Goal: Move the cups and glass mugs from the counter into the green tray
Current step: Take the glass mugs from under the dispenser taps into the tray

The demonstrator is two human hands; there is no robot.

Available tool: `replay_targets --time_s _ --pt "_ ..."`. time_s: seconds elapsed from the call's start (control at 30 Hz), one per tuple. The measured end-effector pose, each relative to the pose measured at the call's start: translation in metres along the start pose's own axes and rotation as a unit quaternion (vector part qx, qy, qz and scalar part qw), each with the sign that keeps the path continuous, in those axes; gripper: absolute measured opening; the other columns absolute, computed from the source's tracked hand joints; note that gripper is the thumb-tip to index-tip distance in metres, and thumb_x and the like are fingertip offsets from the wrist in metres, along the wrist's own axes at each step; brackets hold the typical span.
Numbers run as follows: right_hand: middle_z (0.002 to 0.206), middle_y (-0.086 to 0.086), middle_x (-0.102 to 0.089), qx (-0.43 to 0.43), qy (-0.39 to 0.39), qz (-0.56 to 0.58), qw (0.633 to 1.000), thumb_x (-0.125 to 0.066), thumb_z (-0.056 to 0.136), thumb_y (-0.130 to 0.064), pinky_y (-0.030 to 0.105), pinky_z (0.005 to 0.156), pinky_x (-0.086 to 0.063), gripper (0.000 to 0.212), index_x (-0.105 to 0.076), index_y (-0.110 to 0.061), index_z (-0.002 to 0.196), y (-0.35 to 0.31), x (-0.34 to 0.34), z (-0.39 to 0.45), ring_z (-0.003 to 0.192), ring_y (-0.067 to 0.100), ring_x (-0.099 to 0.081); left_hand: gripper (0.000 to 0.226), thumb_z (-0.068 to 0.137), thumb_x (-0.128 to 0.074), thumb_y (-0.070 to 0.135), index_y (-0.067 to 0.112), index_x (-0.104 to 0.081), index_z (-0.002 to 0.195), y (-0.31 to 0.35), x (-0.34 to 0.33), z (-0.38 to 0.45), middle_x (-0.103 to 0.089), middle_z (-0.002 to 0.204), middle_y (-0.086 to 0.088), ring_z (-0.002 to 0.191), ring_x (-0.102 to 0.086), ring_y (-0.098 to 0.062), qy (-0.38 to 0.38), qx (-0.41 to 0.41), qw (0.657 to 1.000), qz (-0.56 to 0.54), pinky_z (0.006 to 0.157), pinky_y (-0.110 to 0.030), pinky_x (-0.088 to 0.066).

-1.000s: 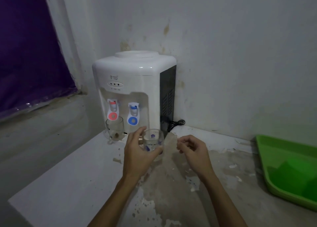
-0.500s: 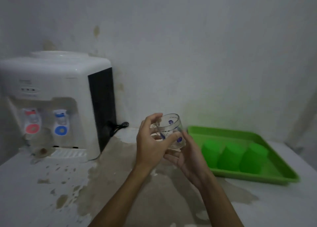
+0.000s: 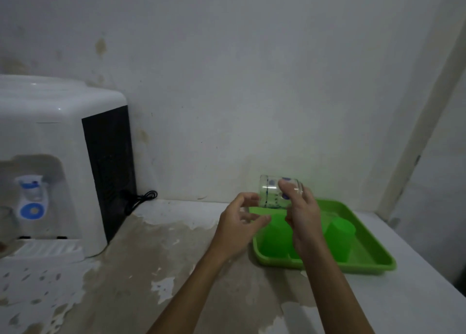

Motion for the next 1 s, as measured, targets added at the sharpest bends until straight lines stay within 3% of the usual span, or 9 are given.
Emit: replay_targets --time_s 0.13,0.23,0.33,0.47,0.57,0.7,0.9,1.0 --pt "0.105 0.010 -0.072 0.079 0.045 -0.091 0.992 -0.091 0.071 -0.029 0.036 0.073 -0.058 0.049 -0.066 -0.014 0.110 -0.008 -0.005 0.025 0.088 0.019 -0.068 0.022 0.086 -0.079 0.017 0.022 -0.070 0.106 -0.027 0.006 0.010 -0.074 0.099 0.005 0.083 -0.071 -0.006 0.010 0.028 0.999 0.021 0.077 -0.023 -0.059" --pt "0.112 -0.003 -0.069 0.113 0.056 -0.200 0.972 -0.093 0.063 -0.041 0.042 0.089 -0.059 0.059 -0.063 -0.027 0.112 -0.005 -0.011 0.044 0.103 0.018 -0.068 0.015 0.086 -0.078 0.018 0.025 -0.073 0.098 -0.048 0.010 0.021 -0.076 0.093 0.004 0.083 -0.071 -0.008 0.014 0.047 0.998 0.044 0.074 -0.024 -0.059" --pt "0.118 -0.001 -0.066 0.145 0.048 -0.325 0.933 -0.089 0.062 -0.046 0.037 0.088 -0.054 0.066 -0.062 -0.029 0.119 -0.001 -0.019 0.059 0.105 0.017 -0.063 0.012 0.085 -0.078 0.020 0.026 -0.074 0.094 -0.065 0.015 0.031 -0.077 0.091 0.003 0.082 -0.072 -0.010 0.013 0.055 0.997 0.055 0.072 -0.026 -0.059" --pt "0.120 0.004 -0.061 0.138 0.016 -0.449 0.882 -0.087 0.068 -0.038 0.030 0.078 -0.044 0.067 -0.060 -0.026 0.128 0.017 -0.029 0.078 0.101 0.022 -0.061 0.010 0.087 -0.075 0.016 0.021 -0.074 0.096 -0.082 0.019 0.036 -0.074 0.088 0.007 0.073 -0.065 0.005 -0.001 0.052 0.995 0.087 0.065 -0.012 -0.052" --pt "0.122 0.008 -0.061 0.112 -0.005 -0.519 0.848 -0.084 0.069 -0.039 0.036 0.082 -0.050 0.068 -0.059 -0.025 0.131 0.035 -0.032 0.089 0.110 0.030 -0.062 0.011 0.088 -0.073 0.011 0.017 -0.074 0.097 -0.096 0.020 0.037 -0.072 0.086 0.010 0.074 -0.064 0.003 -0.010 0.052 0.992 0.111 0.066 -0.009 -0.050" --pt "0.125 0.011 -0.064 0.075 -0.026 -0.578 0.812 -0.081 0.071 -0.041 0.040 0.087 -0.052 0.068 -0.056 -0.023 0.132 0.053 -0.031 0.094 0.113 0.034 -0.062 0.012 0.088 -0.072 0.010 0.017 -0.072 0.098 -0.111 0.013 0.035 -0.071 0.088 0.009 0.082 -0.066 -0.004 -0.037 0.049 0.991 0.122 0.072 -0.012 -0.053" --pt "0.125 0.013 -0.069 0.027 -0.067 -0.629 0.774 -0.077 0.077 -0.044 0.038 0.083 -0.053 0.064 -0.055 -0.021 0.132 0.070 -0.030 0.097 0.110 0.034 -0.067 0.015 0.084 -0.075 0.016 0.023 -0.072 0.097 -0.128 0.004 0.034 -0.074 0.090 0.007 0.083 -0.070 -0.009 -0.057 0.051 0.989 0.126 0.081 -0.036 -0.062" --pt "0.127 0.013 -0.069 -0.002 -0.080 -0.640 0.764 -0.076 0.077 -0.043 0.037 0.085 -0.052 0.064 -0.055 -0.021 0.133 0.076 -0.029 0.097 0.113 0.034 -0.066 0.015 0.083 -0.075 0.020 0.026 -0.071 0.096 -0.132 0.005 0.033 -0.074 0.090 0.008 0.083 -0.071 -0.011 -0.055 0.058 0.989 0.123 0.081 -0.039 -0.063"
Point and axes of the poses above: each hand's wrist, its own z-axis towards the middle knuckle, its own x-axis out of the back of the hand, y = z × x, the point moved 8 cm from there along z, towards the middle knuckle
